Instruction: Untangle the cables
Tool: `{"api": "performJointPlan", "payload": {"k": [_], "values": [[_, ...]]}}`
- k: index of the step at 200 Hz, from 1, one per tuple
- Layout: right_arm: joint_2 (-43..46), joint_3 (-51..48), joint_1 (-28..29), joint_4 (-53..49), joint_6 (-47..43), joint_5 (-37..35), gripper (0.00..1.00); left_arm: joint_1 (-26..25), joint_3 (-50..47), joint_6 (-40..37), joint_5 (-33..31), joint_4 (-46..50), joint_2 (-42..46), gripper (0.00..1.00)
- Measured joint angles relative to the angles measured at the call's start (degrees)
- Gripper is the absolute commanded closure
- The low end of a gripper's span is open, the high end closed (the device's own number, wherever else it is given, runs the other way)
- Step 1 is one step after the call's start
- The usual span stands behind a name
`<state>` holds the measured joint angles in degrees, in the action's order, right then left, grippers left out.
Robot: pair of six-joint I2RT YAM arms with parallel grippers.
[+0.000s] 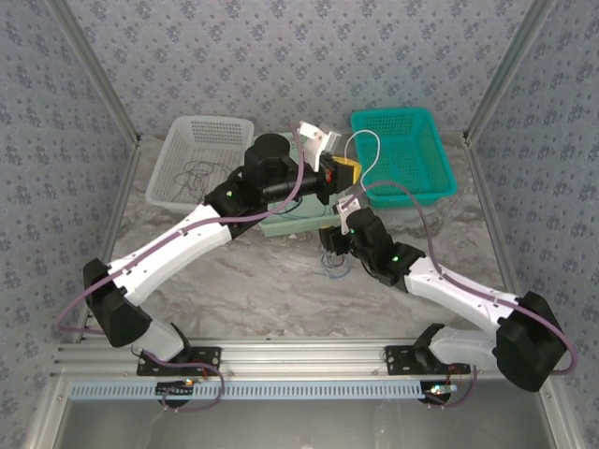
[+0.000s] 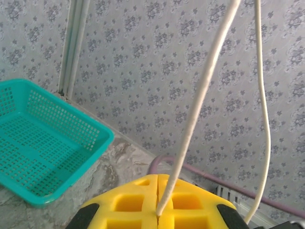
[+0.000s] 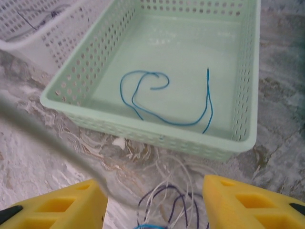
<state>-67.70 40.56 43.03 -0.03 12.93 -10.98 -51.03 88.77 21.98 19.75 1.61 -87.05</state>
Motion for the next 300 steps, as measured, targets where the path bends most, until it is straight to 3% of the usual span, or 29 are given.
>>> {"api": "performJointPlan", "payload": {"k": [38, 64, 73, 89, 112, 124, 151, 166, 215, 252, 284, 291, 300], "values": [[0.83, -4.07, 0.96, -0.61, 1.75, -0.22, 0.45, 0.00, 2.56, -0.35, 0.37, 0.07, 0.81, 1.00], [3.65, -6.29, 1.01, -1.66, 2.54, -0.68, 0.59, 0.00, 5.16, -1.40, 0.37, 0.87, 2.01, 1.00], [4.55, -6.40, 1.01, -1.97, 3.15, -0.87, 0.60, 0.00, 6.40, -1.64, 0.39, 1.09, 2.29, 1.00], [6.27, -6.40, 1.01, -2.05, 3.26, -1.27, 0.46, 0.00, 8.20, -1.81, 0.59, 1.11, 2.86, 1.00], [8.04, -6.40, 1.01, -2.08, 3.15, -2.03, 0.41, 0.00, 8.68, -0.96, 1.70, -0.26, 3.67, 1.00], [8.20, -6.40, 1.01, -1.92, 3.48, -2.32, 0.27, 0.00, 8.68, -0.15, 2.14, -1.20, 3.69, 1.00], [6.88, -6.10, 1.01, -1.46, 2.95, -3.02, 0.26, -0.02, 8.57, 2.40, 3.65, -3.50, 3.34, 1.00], [4.96, -5.25, 1.01, -0.92, 2.86, -3.21, 0.33, -0.13, 8.59, 3.69, 4.55, -5.01, 2.91, 1.00], [0.07, -2.62, 1.01, 0.39, 3.10, -3.17, 0.75, -0.15, 10.12, 4.02, 5.14, -4.42, 2.38, 1.00], [1.40, -2.58, 1.01, -2.16, 3.17, -3.17, 0.80, 0.31, 11.50, 1.44, 4.48, -1.53, 4.11, 1.00], [8.44, -1.44, 1.05, -4.98, 2.91, -3.19, 0.74, 2.01, 9.40, 1.49, 3.78, -1.53, 6.75, 1.00], [9.51, -0.50, 1.07, -5.64, 2.62, -3.19, 0.69, 2.34, 8.76, 1.64, 3.56, -1.70, 7.10, 1.00], [10.32, 0.83, 1.05, -6.05, 2.62, -3.23, 0.52, 2.54, 8.44, 1.92, 3.48, -1.88, 7.15, 1.00]]}}
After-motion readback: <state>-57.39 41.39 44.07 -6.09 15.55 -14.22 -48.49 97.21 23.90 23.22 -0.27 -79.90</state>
